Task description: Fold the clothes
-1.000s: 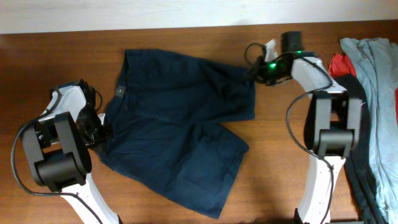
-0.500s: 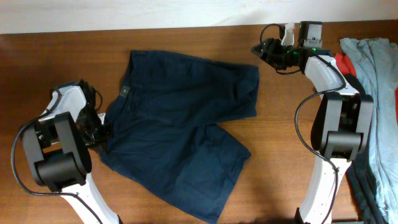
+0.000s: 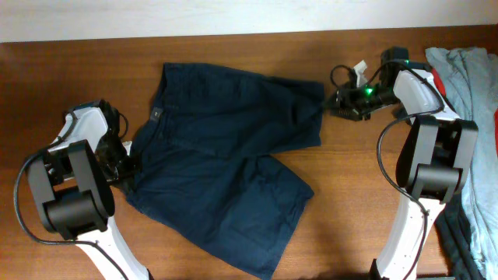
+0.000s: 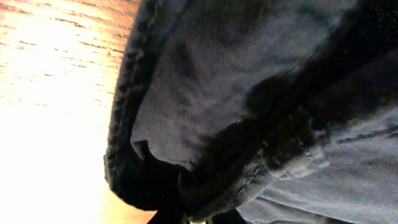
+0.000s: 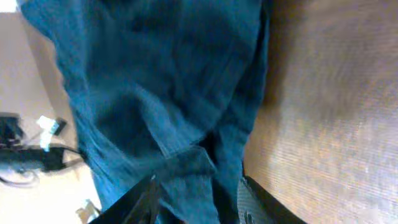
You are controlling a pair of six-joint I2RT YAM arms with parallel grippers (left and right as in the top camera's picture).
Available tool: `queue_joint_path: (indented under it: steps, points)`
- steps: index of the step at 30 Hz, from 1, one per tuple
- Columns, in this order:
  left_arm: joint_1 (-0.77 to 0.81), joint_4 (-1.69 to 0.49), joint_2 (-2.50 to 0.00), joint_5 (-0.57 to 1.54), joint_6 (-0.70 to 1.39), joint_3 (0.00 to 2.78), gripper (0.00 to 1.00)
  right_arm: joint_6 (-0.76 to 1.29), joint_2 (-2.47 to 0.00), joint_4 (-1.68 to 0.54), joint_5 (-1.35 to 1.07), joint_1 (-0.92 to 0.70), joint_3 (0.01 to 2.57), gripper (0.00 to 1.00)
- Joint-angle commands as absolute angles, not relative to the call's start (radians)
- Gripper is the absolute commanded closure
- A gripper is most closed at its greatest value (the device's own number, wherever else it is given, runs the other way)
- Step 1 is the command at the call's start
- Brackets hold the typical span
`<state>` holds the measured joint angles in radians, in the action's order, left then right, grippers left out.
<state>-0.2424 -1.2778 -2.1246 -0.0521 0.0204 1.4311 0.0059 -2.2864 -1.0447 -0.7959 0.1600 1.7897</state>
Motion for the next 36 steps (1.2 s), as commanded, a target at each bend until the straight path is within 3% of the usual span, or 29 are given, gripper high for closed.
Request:
queue_joint_path:
  steps: [1, 12, 14, 19, 22, 27, 36]
  points:
    - [-0.243, -1.264, -2.137, -0.044, 0.03, 1.426, 0.91, -0.153, -2.251, -1.099, -0.676, 0.113, 1.793, 0.54]
    - [-0.243, -1.266, -2.137, -0.041, 0.03, 1.426, 0.9, -0.078, -2.251, -1.085, -0.458, -0.017, 1.75, 0.56]
    - [-0.243, -1.266, -2.137, -0.041, 0.03, 1.426, 0.91, -0.07, -2.251, -1.093, -0.433, -0.028, 1.75, 0.62]
    - [-0.243, -1.269, -2.137, -0.041, 0.03, 1.426, 0.91, -0.071, -2.242, -1.18, -0.432, -0.03, 1.75, 0.88]
    - [-0.243, -1.268, -2.137, -0.041, 0.03, 1.426, 0.9, -0.074, -2.215, -1.241, -0.416, -0.018, 1.75, 0.91]
    - [-0.243, -1.266, -2.137, -0.041, 0.03, 1.426, 0.89, -0.086, -2.183, -1.388, -0.347, -0.013, 1.75, 0.91]
    - [-0.243, -1.262, -2.137, -0.041, 0.03, 1.426, 0.86, -0.178, -2.183, -1.481, -0.316, -0.06, 1.75, 0.71]
